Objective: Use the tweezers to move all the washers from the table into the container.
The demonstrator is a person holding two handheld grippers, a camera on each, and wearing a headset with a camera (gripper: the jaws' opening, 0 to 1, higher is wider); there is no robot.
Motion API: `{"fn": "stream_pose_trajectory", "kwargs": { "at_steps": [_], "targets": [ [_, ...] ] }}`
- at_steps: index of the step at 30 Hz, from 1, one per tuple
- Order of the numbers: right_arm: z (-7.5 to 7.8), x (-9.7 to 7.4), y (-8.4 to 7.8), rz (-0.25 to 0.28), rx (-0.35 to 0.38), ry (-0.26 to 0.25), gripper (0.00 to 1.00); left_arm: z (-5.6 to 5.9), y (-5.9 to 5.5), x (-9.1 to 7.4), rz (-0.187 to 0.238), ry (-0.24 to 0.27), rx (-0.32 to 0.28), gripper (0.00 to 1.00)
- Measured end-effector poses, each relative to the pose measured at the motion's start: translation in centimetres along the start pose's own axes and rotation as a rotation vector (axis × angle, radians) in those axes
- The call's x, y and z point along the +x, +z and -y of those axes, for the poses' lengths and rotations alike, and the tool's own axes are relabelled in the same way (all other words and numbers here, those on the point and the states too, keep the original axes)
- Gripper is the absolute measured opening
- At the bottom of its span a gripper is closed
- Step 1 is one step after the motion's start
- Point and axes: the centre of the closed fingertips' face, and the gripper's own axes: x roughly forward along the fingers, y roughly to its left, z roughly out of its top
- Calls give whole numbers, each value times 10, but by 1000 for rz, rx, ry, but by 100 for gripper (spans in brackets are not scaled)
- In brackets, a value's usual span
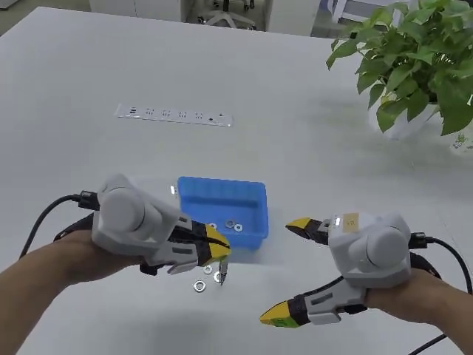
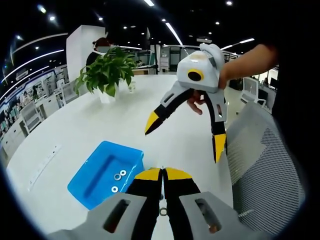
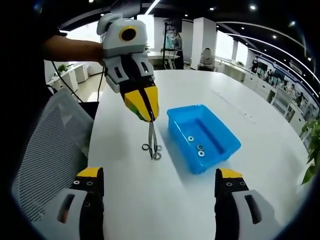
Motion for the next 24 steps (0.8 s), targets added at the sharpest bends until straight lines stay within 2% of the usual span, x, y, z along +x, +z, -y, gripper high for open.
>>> {"fn": "stream_pose_trajectory", "kwargs": {
  "at_steps": [8,16,24],
  "targets": [
    [-4,8,6,8,-50,47,80,0,0,0,-2,-4,7,5],
    [-7,19,11,1,-115,107,63,2,-1,1,-11,-24,18,5],
    [-6,28,17,-1,-145,149,52,0,-2,0,-19,-32,24,5]
  ]
}}
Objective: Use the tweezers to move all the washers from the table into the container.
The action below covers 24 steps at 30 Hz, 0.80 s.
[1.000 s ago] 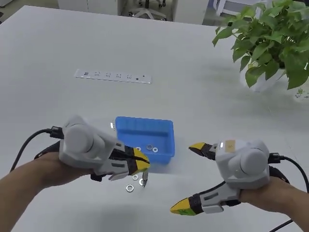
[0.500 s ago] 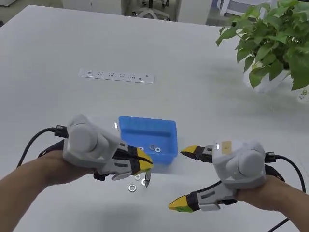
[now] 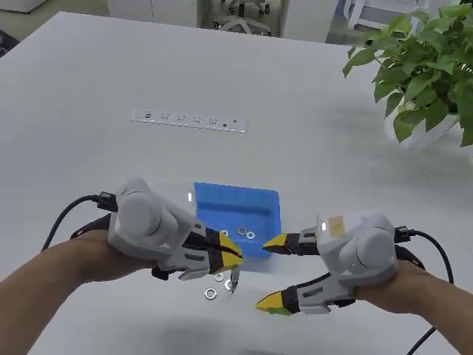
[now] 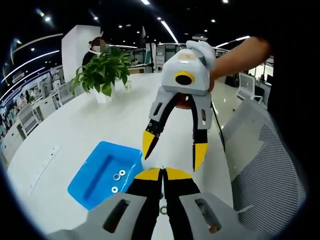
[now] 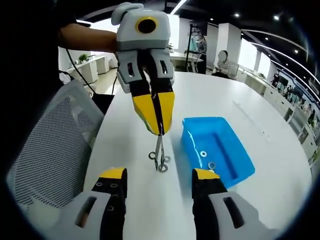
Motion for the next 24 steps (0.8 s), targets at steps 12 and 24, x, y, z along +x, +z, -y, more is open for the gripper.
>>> {"fn": "stream_pose_trajectory", "kwargs": {
  "at_steps": [12,24],
  "targets": [
    [-1,19,-2,-33,-58,75,35,0,0,-1,-8,-11,0,5],
    [-1,34,-1,-50,-77,125,25,0,1,1,-18,-28,10,5]
  ]
}}
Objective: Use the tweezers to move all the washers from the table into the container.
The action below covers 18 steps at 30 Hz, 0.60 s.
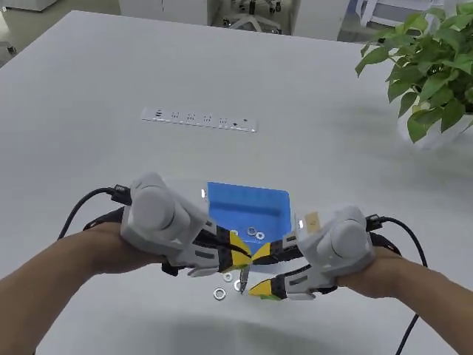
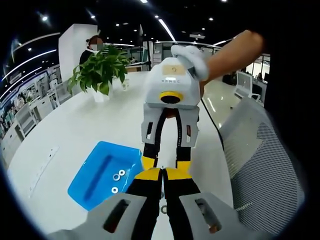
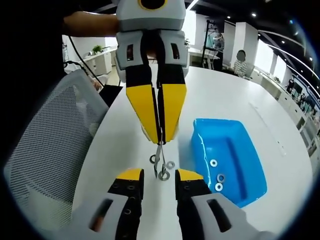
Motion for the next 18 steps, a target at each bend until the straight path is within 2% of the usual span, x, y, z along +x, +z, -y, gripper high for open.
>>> {"fn": "stream_pose_trajectory", "kwargs": {
  "at_steps": [7,18],
  "targets": [
    [-2,8,0,-15,-6,34,18,1,2,2,1,0,1,5],
    [-2,15,-1,-35,-23,57,12,2,3,4,0,-3,0,5]
  ]
}}
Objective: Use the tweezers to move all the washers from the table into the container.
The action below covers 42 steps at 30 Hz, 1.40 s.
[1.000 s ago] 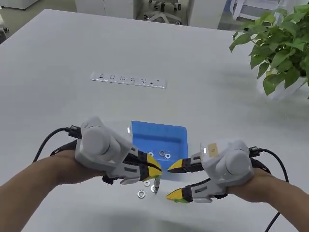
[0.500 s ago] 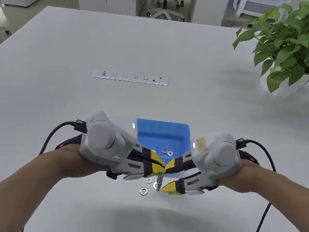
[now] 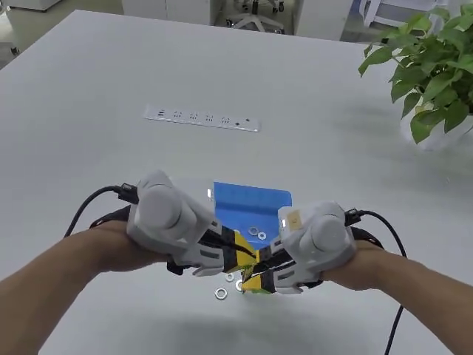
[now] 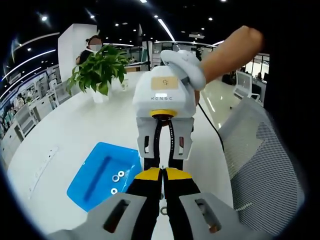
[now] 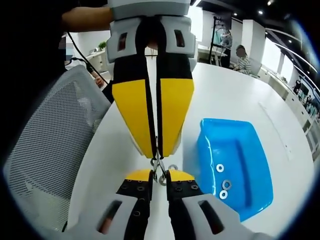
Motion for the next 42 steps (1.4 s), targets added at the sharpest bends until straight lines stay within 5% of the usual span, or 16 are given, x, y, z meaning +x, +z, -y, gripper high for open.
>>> {"fn": "stream_pose_trajectory", "kwargs": {
  "at_steps": [19,42],
  "targets": [
    [-1,2,-2,-49,-55,34,10,0,0,0,-5,-8,4,5],
    [-1,0,-5,-49,-6,15,8,2,-4,0,-25,-15,6,10]
  ]
}}
